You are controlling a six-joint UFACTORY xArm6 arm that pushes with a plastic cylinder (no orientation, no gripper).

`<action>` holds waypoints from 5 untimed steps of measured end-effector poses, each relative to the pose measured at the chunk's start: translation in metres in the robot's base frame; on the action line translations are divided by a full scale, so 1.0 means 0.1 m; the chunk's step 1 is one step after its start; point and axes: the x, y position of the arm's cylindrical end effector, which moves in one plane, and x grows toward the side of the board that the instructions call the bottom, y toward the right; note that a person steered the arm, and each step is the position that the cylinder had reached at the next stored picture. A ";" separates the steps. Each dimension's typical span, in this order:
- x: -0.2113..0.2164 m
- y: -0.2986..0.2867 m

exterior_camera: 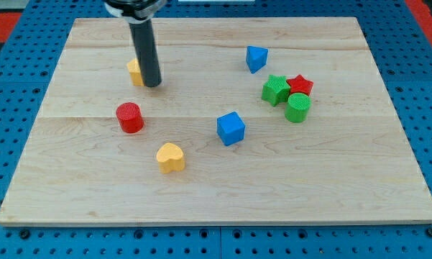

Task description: Push your arm towards the red circle

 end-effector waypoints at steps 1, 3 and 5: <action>0.10 -0.53; 0.47 -1.02; 1.11 -1.02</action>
